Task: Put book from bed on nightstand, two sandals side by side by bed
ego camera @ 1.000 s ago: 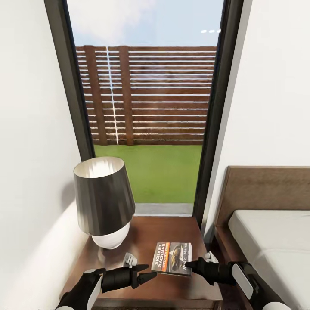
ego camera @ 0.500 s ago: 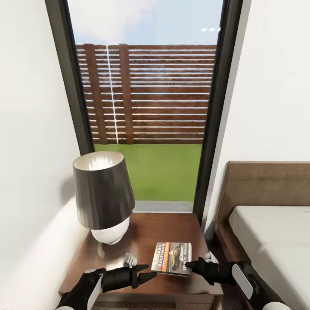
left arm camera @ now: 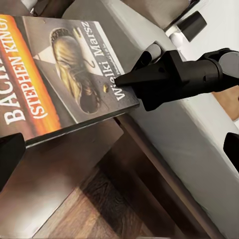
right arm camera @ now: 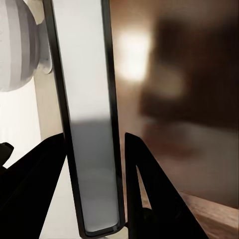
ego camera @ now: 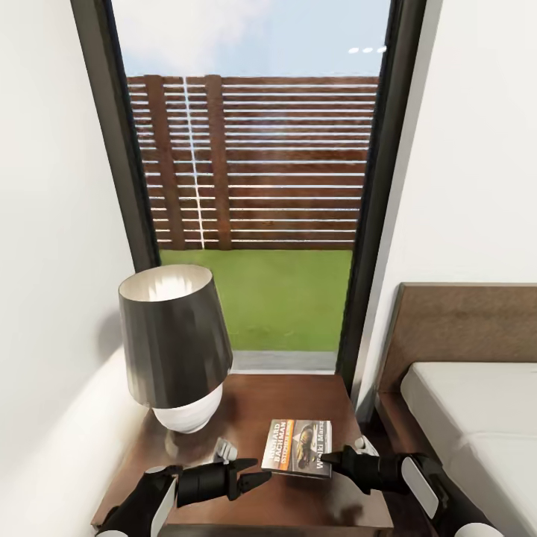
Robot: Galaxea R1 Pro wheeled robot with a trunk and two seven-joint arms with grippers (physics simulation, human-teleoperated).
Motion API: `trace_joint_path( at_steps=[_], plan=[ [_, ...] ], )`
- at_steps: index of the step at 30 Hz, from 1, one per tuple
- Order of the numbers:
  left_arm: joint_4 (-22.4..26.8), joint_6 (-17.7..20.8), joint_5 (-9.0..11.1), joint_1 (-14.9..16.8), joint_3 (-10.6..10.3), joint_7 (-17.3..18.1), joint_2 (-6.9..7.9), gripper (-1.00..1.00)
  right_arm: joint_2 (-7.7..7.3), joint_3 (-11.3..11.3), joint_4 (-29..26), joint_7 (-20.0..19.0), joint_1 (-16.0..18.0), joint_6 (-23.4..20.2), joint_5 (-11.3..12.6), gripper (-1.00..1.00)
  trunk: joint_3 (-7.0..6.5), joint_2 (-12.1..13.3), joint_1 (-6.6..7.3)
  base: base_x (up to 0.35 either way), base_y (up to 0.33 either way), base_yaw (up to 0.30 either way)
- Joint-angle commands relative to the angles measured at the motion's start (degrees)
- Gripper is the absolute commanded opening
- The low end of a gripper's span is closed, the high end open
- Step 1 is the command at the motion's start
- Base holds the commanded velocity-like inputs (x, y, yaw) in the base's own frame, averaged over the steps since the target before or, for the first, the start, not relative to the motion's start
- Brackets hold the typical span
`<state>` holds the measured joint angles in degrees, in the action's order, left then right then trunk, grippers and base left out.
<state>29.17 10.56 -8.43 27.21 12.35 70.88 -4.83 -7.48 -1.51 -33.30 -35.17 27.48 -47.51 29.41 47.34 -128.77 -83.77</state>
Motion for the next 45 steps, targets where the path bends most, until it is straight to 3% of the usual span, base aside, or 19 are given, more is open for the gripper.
trace_joint_path(
  at_steps=[1, 24, 36, 45],
  plan=[
    [0.1, 0.6, -0.5, 0.0, 0.5, 0.4, -0.09, 1.0, 0.01, -0.2, 0.0, -0.2, 0.0, -0.3, 0.0, -1.0, 0.06, 0.0, 0.0, 0.065, 0.0, 0.0],
    [0.1, 0.6, -0.5, 0.0, 0.5, 0.4, -0.14, 1.0, 0.01, -0.2, 0.0, -0.2, 0.0, -0.3, -0.1, -1.0, 0.06, 0.0, 0.0, 0.088, 0.024, 0.0],
    [0.1, 0.6, -0.5, 0.0, 0.5, 0.4, -0.18, 1.0, 0.01, -0.2, 0.0, -0.2, 0.0, -0.3, -0.1, -1.0, 2.22, -4.8, -2.64, 0.0, 0.0, 0.0],
    [0.1, 0.6, -0.5, 0.0, 0.5, 0.4, -0.18, 1.0, 0.01, -0.2, 0.0, -0.2, 0.0, -0.3, -0.1, -1.0, 2.22, -4.8, -2.64, 0.0, 0.0, 0.0]
  ],
)
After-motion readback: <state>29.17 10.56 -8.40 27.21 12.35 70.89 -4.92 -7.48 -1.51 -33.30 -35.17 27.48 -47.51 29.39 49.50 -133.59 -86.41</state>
